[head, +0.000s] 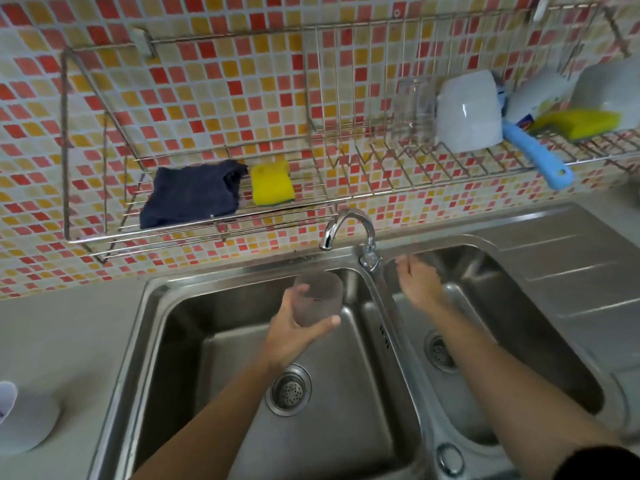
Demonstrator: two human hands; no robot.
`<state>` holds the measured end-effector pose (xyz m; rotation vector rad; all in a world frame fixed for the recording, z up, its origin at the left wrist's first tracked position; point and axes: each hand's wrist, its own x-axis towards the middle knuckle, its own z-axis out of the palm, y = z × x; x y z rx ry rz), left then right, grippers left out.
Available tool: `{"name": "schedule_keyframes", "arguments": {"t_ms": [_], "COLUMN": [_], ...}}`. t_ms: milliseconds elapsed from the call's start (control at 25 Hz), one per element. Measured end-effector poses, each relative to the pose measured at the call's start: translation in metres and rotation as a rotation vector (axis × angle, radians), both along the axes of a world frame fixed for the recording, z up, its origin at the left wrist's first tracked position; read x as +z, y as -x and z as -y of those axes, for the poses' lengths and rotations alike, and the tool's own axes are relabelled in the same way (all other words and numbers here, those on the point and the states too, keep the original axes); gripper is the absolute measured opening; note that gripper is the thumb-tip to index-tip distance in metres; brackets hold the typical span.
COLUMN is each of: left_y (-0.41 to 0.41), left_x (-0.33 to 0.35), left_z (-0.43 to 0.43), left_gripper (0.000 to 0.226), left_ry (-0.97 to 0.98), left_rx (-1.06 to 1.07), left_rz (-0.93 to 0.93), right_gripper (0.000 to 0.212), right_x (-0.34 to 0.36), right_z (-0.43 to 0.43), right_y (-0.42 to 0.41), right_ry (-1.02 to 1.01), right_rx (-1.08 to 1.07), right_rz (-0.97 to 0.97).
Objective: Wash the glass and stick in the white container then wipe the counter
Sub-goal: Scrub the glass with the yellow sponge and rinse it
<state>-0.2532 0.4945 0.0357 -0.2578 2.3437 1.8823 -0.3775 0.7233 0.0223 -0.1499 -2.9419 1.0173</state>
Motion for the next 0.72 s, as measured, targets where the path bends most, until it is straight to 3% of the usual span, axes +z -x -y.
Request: {"name": "schedule_keyframes", "arguments": {"t_ms": [80, 160, 240, 320, 560, 720], "left_y": [0.013, 0.022, 0.028, 0.030, 0.034, 0.039], "left_x": [0.000, 0.003, 0.004, 0.001, -0.001, -0.004], "left_z": [-0.002, 0.000, 0.006, 0.010, -0.003, -0.008], "left_gripper": [0.081, 0.081, 0.085, 0.084, 0.084, 0.087], "left_ry": [0.109, 0.241, 0.309, 0.254, 0.108, 0.070], "left_rx": [-0.016, -0.022, -0.010, -0.007, -0.053, -0.040], "left_rz": [-0.010, -0.057, -0.093, -0.085, -0.102, -0.091], "right_gripper": [0.037, 0.056, 0.067, 0.069, 0.072, 0.070], "right_x": [-0.019, -0.033, -0.048, -0.061, -0.074, -0.082], "right_z": [0.008, 0.018, 0.025, 0.027, 0.030, 0.025], "right_y": [0.012, 0.021, 0.024, 0.021, 0.016, -0.012], "right_ry": [0.028, 0.021, -0.199, -0.425, -0.586, -0.468], "right_rx": [0.147, 0.341, 0.556, 0.669, 0.673, 0.564], "right_rz": [0.131, 0.133, 0.091, 0.002, -0.030, -0.025]}}
